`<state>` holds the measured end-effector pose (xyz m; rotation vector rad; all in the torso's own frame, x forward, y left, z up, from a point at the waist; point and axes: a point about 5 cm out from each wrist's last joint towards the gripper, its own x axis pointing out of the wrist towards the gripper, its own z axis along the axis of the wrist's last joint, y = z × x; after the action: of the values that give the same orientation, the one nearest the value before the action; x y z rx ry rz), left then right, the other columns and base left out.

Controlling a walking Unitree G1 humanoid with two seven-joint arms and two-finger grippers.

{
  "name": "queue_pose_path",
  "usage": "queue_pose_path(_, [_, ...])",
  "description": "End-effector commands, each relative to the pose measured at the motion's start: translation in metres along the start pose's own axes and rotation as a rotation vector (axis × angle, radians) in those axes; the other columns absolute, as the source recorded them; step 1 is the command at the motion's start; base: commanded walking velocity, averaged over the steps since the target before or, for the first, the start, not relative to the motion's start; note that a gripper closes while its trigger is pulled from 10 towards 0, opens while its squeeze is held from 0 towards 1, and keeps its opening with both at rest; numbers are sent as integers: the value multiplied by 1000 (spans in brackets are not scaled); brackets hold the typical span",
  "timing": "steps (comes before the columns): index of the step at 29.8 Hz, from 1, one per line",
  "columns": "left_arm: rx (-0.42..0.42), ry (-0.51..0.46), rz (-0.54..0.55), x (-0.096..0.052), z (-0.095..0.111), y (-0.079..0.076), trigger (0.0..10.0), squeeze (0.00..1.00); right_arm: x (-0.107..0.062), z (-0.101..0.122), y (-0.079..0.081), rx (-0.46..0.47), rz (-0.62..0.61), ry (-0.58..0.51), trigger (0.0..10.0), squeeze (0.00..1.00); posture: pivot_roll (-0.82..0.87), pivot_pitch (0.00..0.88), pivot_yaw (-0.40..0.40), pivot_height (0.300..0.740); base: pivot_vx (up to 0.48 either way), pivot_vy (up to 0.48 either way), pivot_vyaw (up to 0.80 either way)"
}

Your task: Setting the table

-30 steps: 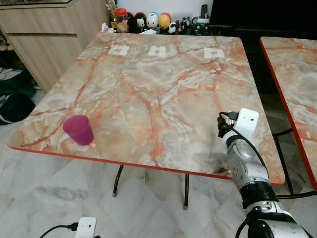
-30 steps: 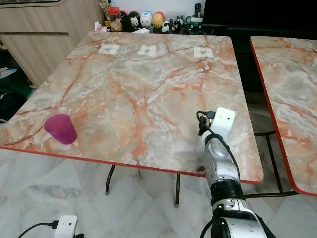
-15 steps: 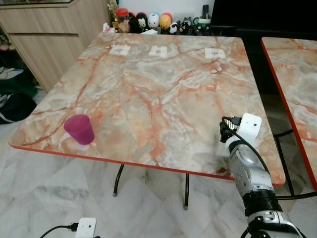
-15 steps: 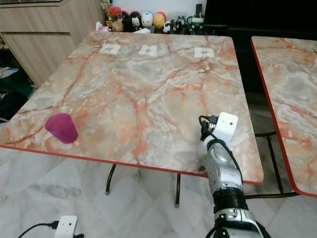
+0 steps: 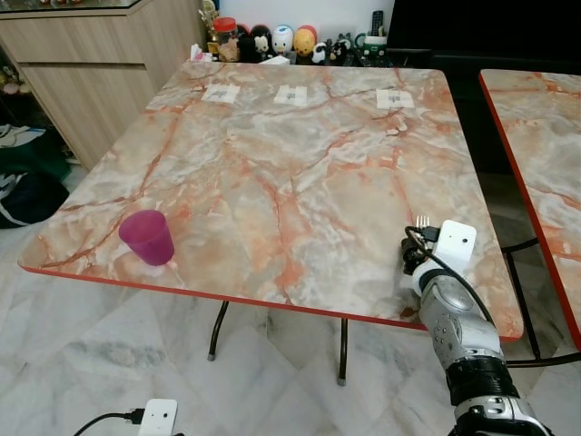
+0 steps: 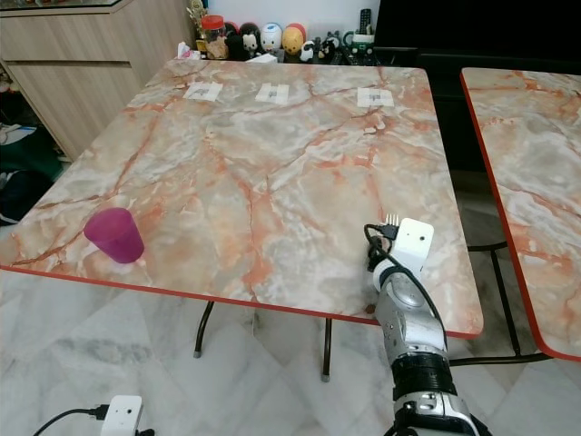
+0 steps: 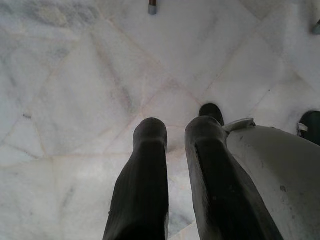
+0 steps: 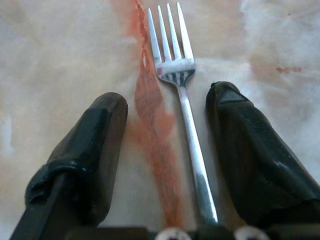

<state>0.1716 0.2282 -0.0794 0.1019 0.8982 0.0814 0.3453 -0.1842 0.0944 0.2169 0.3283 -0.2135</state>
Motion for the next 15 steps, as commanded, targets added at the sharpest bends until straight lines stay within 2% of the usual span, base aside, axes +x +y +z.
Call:
queue_pose_path(1, [19, 43, -1, -3, -10, 4, 10000, 0, 0, -14, 1, 26, 6, 68, 0, 0, -57, 67, 55, 740, 0, 0, 0])
queue_pose_path(15, [2, 43, 2, -2, -9, 4, 10000, 0, -2, -20, 7, -6, 54, 85, 0, 0, -51, 103, 48, 740, 0, 0, 0])
